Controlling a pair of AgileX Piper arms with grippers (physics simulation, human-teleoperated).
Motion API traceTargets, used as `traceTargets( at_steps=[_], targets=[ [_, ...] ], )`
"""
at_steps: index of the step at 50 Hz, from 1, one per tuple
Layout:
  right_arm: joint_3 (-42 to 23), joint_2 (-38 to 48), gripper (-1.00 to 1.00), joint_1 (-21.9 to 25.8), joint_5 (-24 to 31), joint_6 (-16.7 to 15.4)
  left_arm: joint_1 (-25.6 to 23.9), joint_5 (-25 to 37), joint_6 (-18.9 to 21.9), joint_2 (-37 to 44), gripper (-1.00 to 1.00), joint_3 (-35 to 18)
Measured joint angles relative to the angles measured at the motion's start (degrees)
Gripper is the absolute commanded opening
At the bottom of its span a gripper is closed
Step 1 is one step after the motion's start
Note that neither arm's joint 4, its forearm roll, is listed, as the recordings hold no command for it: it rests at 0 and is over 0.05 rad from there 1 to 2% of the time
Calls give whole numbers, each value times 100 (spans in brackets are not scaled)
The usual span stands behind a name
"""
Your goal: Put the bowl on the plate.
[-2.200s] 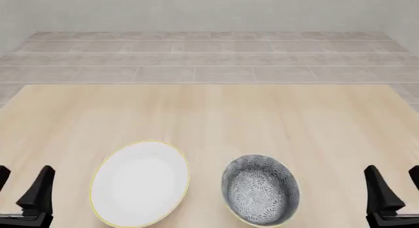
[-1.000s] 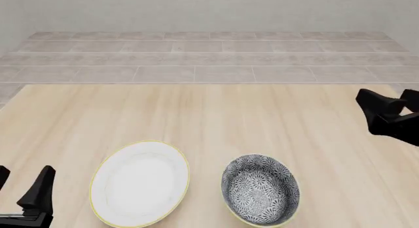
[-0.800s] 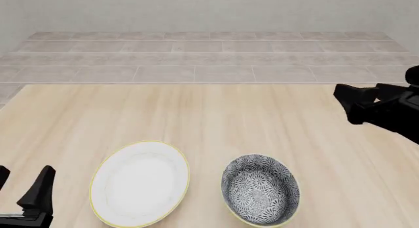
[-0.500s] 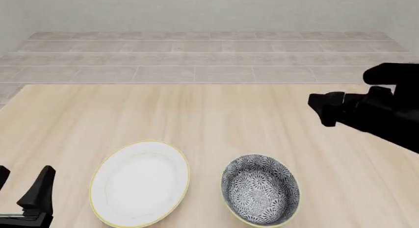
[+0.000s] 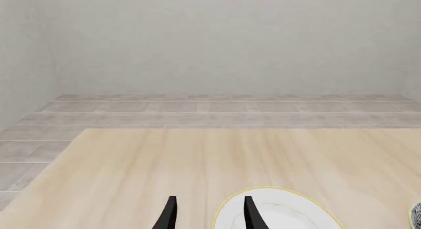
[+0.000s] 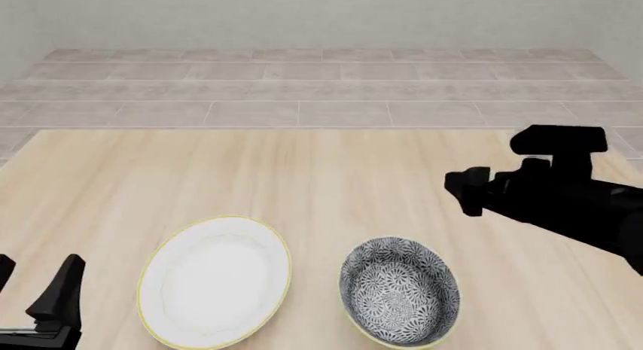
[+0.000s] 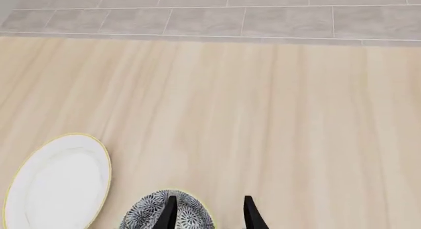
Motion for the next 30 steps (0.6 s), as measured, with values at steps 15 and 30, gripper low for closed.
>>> traceTargets(
  at_steps=[15, 30],
  targets=[
    [280, 112, 100, 76, -100, 145, 0, 0, 0, 0, 100, 0],
    [543, 219, 100, 147, -235, 280, 0, 0, 0, 0, 100, 0]
  ],
)
